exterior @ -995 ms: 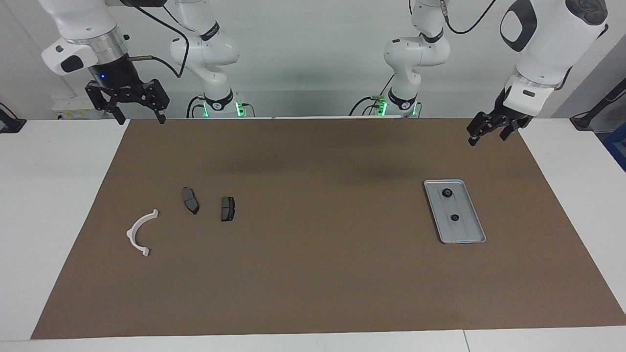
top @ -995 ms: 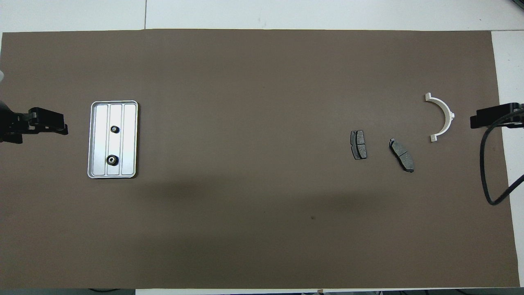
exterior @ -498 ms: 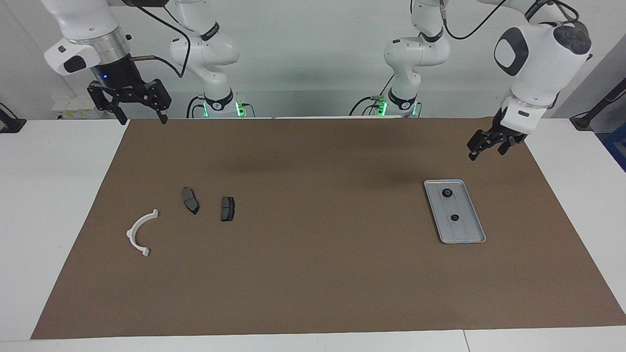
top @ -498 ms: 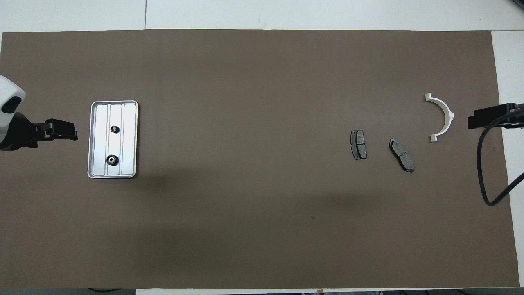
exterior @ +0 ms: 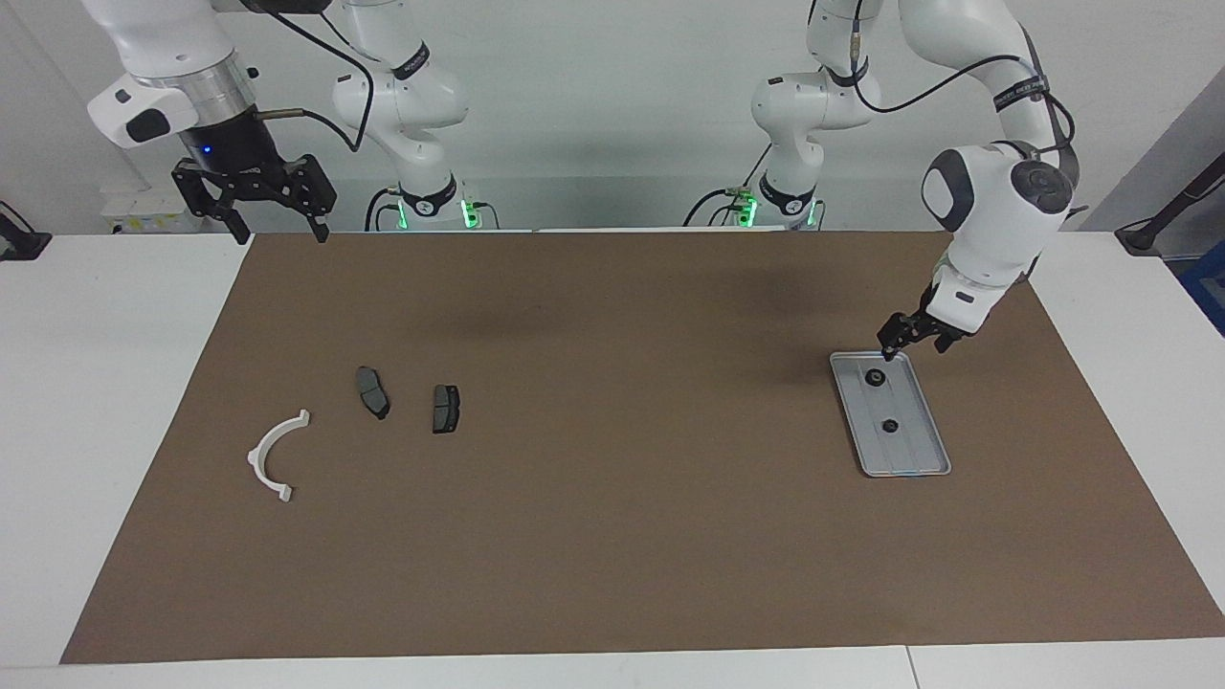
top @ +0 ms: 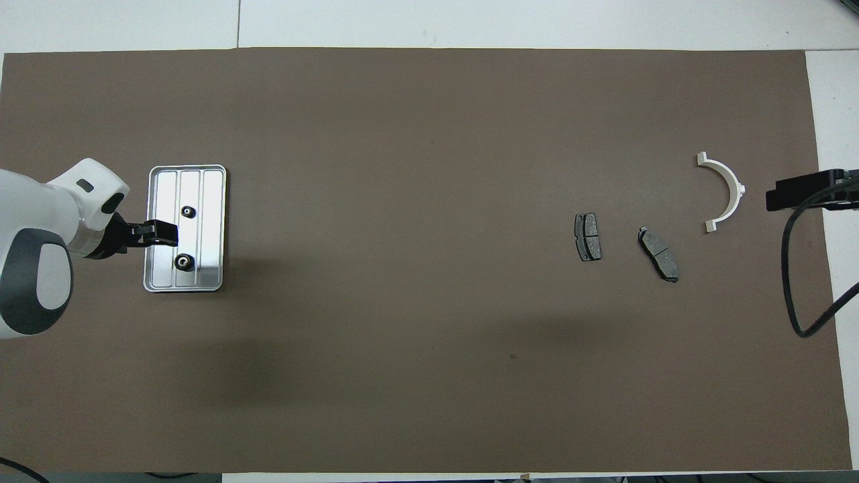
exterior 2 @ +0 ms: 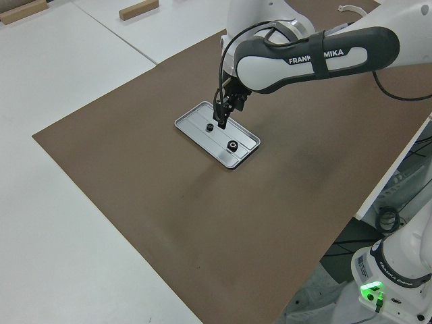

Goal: Place bearing gear from tray to pile
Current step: 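Grasp the black bearing nearest the robot in the tray with the left gripper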

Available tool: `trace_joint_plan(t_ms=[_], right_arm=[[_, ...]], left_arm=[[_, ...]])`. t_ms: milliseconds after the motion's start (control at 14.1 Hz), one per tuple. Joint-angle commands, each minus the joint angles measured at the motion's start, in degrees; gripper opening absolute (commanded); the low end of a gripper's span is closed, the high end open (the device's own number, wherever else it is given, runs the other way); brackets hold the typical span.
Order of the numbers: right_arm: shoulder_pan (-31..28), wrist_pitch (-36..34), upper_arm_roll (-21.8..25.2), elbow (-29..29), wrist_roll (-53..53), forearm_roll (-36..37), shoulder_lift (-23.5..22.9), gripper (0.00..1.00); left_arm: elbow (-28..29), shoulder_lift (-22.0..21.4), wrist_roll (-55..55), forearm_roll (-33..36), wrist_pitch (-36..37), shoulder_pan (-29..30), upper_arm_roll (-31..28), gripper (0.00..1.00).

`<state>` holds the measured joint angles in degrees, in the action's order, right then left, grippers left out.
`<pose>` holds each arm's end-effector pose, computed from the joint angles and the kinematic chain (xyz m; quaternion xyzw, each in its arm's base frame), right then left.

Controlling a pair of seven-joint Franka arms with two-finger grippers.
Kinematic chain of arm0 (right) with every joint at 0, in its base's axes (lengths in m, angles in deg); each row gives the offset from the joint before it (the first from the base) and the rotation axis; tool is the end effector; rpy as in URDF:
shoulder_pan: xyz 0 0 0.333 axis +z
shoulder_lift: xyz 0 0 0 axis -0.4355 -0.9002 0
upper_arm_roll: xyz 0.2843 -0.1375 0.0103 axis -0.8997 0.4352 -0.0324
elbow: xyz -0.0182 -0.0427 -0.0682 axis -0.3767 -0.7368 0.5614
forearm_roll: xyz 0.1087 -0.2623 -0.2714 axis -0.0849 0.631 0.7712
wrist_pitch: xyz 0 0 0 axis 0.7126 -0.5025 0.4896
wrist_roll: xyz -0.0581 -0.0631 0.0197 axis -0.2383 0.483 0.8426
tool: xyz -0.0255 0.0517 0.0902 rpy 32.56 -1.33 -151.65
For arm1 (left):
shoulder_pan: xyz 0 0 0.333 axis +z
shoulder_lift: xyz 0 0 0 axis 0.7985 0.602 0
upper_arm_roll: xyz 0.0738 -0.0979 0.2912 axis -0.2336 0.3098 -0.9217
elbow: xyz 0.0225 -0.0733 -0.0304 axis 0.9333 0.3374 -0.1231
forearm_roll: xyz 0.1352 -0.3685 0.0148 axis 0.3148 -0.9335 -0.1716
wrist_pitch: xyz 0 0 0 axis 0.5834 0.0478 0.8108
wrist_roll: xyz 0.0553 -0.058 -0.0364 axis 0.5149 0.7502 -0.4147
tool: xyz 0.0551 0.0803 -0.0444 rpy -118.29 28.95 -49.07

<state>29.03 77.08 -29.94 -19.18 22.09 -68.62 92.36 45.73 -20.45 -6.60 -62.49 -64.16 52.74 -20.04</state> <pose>0.5315 -0.0097 0.6630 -0.9993 0.0081 -0.0354 0.0089 0.5418 0.0122 0.3773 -0.9997 -0.0237 -0.0001 0.0011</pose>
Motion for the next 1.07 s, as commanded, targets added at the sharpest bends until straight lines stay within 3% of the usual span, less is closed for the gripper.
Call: trace_joint_plan(t_ms=[0, 284, 640, 995], right_arm=[[0.3, 0.62, -0.01, -1.16, 1.29, 0.67, 0.87, 1.0], [0.3, 0.54, 0.07, -1.16, 1.29, 0.67, 0.87, 1.0], [0.3, 0.54, -0.01, -1.16, 1.29, 0.67, 0.79, 1.0], [0.3, 0.45, -0.01, -1.16, 1.29, 0.58, 0.88, 1.0]], left_arm=[[2.11, 1.82, 2.52, 0.11, -4.11, 1.21, 0.23, 0.84], [2.2, 5.0, 2.61, 0.02, -6.05, 0.86, 0.31, 0.77], [2.72, 5.88, 2.61, 0.02, -6.93, 0.6, 0.31, 0.67], [3.43, 6.32, 2.0, 0.02, -7.99, 0.42, 0.31, 0.63]])
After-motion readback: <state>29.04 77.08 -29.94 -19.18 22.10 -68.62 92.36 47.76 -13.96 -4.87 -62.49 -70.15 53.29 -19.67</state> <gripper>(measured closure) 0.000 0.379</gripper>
